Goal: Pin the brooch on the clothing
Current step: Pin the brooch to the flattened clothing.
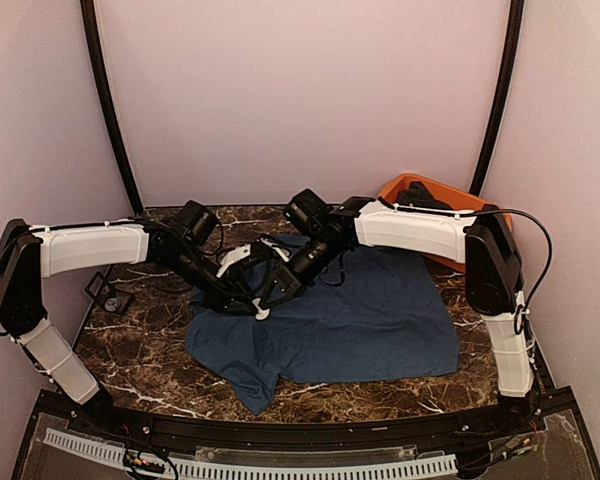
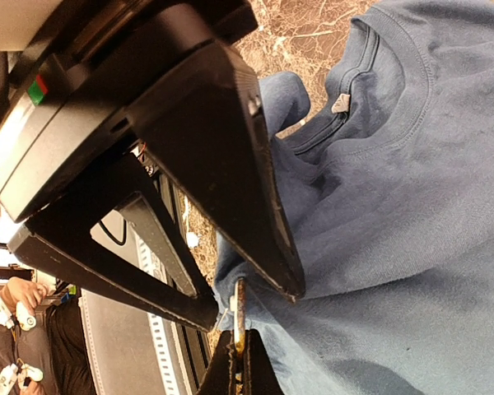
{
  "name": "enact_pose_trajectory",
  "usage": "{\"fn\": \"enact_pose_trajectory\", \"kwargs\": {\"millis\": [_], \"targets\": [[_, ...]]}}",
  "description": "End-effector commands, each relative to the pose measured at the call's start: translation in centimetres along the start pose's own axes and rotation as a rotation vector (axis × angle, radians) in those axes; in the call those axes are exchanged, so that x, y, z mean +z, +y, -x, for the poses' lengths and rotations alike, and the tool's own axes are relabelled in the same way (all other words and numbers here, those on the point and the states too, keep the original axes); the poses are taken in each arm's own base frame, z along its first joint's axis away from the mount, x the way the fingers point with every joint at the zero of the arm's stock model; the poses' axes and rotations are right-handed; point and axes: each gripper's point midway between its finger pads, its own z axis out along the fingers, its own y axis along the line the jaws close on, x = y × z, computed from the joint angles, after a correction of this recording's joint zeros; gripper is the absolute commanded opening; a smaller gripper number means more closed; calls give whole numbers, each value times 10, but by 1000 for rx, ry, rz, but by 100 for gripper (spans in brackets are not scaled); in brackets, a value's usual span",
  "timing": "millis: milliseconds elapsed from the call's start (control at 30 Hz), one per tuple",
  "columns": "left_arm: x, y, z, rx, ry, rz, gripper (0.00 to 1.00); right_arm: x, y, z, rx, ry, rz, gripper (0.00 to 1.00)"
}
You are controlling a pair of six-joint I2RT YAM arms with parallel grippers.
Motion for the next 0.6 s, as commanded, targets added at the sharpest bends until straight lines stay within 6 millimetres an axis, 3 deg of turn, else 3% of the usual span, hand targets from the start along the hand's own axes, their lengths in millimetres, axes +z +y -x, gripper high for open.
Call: {"fn": "enact_pose_trajectory", "kwargs": {"millis": [0, 567], "targets": [[-2, -5, 3, -6, -21, -23, 36, -13, 21, 11, -64, -42, 29, 0], [4, 1, 0, -41, -7, -25, 24, -12, 24, 12, -68, -40, 28, 0]]}}
